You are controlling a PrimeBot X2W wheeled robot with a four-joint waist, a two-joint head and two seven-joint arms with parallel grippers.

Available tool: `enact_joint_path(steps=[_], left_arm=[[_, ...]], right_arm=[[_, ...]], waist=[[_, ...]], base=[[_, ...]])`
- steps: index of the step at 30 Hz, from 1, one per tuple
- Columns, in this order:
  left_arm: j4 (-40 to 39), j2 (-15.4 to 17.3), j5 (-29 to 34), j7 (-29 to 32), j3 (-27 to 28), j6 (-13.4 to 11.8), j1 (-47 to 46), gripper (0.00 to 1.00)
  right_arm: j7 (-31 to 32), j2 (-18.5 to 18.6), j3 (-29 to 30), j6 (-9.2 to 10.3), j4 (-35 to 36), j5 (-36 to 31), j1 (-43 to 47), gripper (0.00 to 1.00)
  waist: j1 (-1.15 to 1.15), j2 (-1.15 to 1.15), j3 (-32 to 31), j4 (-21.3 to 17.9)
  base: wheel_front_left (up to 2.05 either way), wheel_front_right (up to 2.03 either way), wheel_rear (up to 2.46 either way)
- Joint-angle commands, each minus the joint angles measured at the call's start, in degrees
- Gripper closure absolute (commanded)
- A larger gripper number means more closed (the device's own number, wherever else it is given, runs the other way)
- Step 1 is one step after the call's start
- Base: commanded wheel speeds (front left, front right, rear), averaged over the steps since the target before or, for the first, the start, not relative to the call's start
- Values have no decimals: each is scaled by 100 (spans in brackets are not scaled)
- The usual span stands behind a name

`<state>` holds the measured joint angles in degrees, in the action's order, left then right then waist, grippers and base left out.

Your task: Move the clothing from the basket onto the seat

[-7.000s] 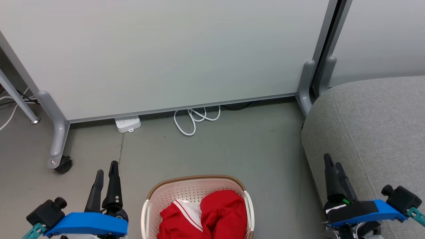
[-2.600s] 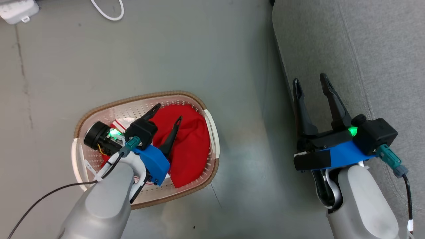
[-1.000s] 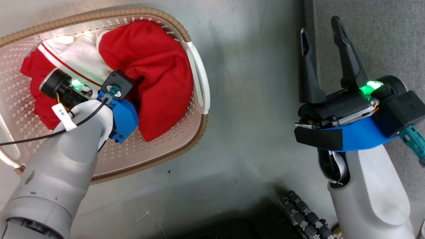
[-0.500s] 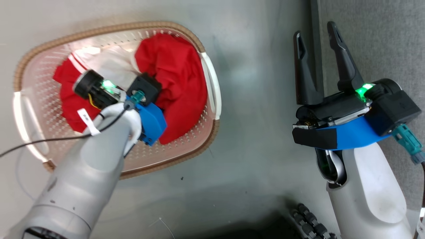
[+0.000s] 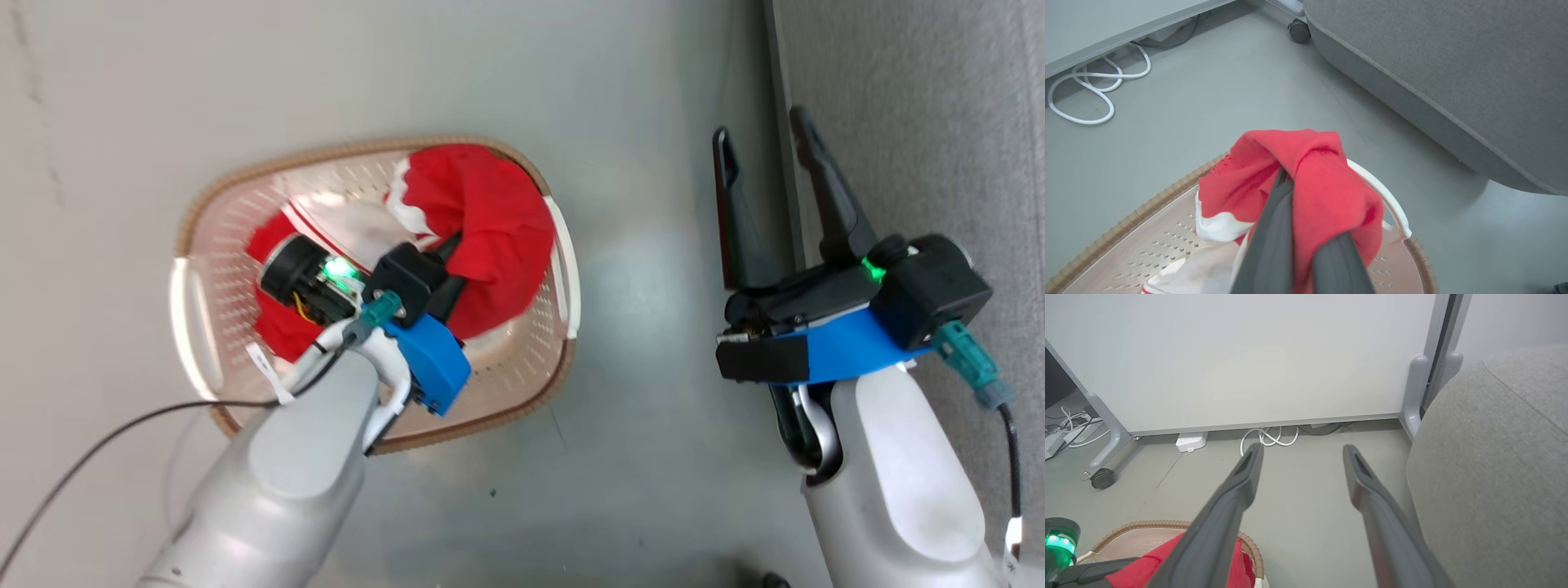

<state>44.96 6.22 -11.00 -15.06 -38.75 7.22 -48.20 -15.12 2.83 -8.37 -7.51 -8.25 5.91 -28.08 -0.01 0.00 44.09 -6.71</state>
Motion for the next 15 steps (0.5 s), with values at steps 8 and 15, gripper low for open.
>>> enact_joint_path(steps=[8, 15], left_arm=[[-778, -148, 37, -18, 147, 28, 642, 100], [-1317, -143, 23, -18, 252, 34, 970, 100]], right_arm=[[-6, 10, 66, 4, -231, -79, 373, 0], [-6, 9, 118, 4, -356, -42, 666, 0]], waist=[[1, 0, -1085, 387], [1, 0, -1801, 499]], base=[[0, 0, 0], [0, 0, 0]])
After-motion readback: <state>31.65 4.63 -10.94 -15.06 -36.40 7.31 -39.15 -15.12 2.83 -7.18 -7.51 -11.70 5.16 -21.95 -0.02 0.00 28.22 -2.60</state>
